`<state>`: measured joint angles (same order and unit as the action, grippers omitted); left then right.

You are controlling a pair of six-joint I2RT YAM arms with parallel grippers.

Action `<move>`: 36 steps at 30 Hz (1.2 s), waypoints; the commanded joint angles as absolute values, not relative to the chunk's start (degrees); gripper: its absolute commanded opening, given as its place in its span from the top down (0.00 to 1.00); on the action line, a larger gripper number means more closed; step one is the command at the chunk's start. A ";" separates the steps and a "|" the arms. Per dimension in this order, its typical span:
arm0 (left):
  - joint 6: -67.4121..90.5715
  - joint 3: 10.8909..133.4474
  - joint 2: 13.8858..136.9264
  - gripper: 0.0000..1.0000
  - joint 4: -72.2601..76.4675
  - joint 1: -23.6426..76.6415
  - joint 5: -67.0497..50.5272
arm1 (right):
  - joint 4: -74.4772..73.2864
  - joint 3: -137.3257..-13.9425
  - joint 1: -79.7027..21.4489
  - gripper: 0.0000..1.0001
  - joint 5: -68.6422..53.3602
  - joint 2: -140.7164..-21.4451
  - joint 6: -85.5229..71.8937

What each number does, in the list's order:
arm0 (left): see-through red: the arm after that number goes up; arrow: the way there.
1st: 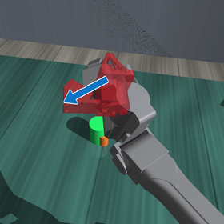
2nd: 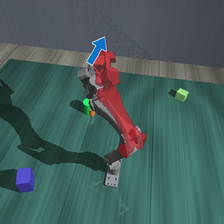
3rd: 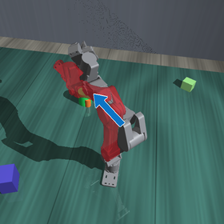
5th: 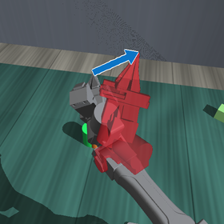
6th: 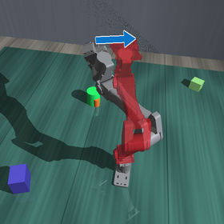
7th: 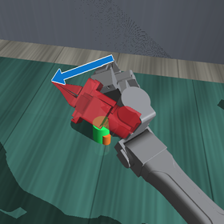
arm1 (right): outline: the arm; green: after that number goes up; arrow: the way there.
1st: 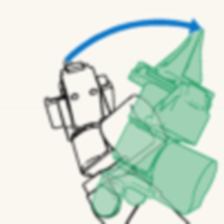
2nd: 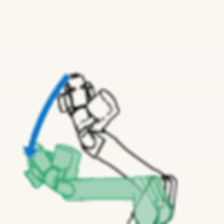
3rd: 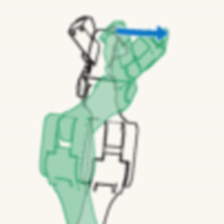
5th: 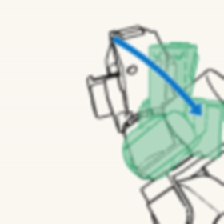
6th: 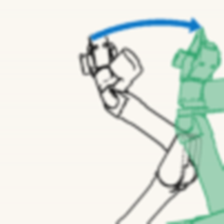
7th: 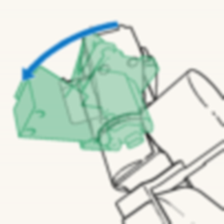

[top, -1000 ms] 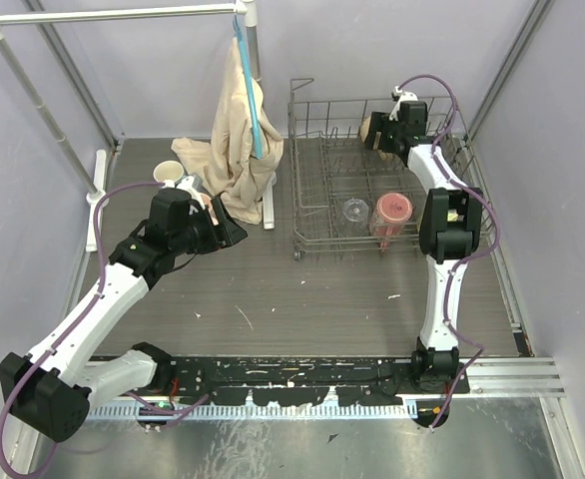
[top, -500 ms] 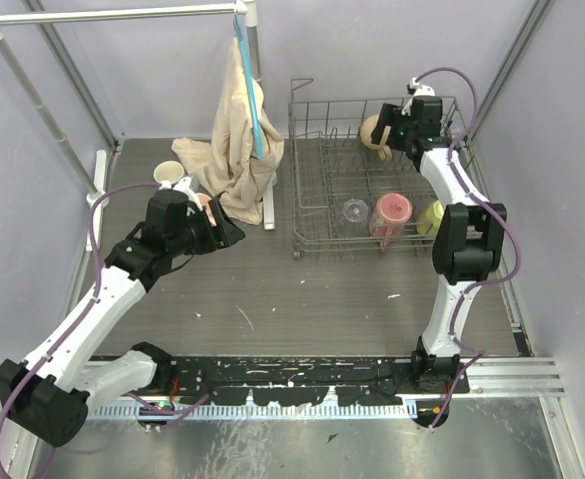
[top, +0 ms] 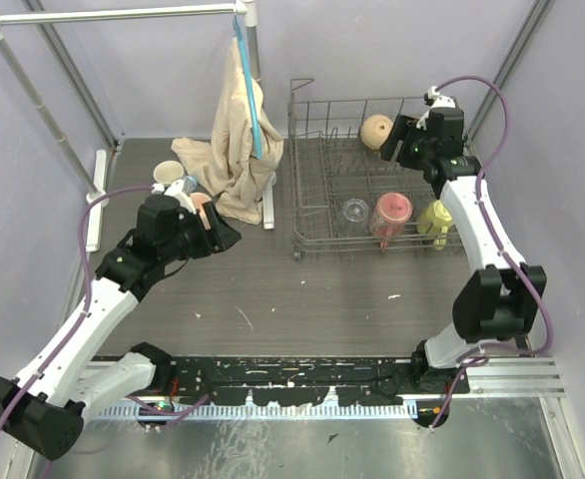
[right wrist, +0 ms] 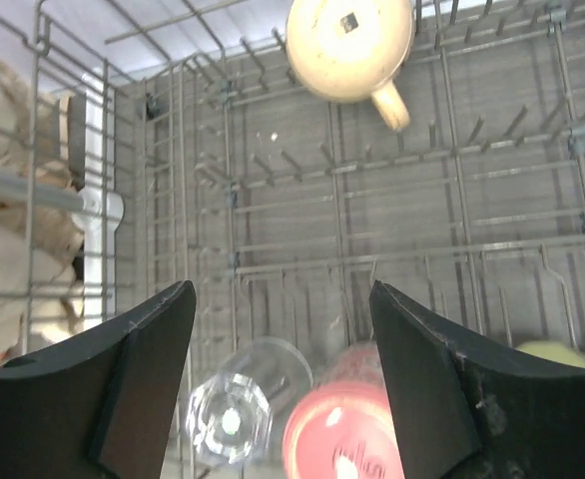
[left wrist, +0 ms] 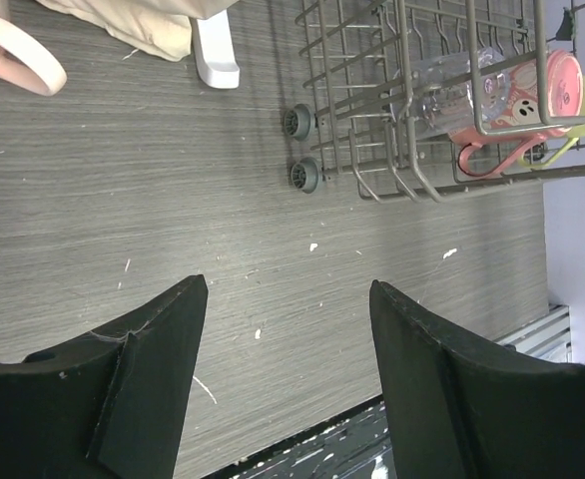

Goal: Unload the cups from the dish rack
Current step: Unload the cup from the dish rack.

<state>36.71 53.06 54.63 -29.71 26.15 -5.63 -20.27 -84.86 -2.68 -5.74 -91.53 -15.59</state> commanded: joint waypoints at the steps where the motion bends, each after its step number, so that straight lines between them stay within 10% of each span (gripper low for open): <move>1: 36.05 51.28 53.86 0.27 -27.30 26.38 -6.31 | -29.39 -83.67 -5.36 0.25 -2.59 -82.99 -15.42; 36: 36.21 44.38 50.03 0.25 -21.62 26.37 -9.58 | -49.83 -82.45 -11.21 0.39 6.63 -83.69 -17.97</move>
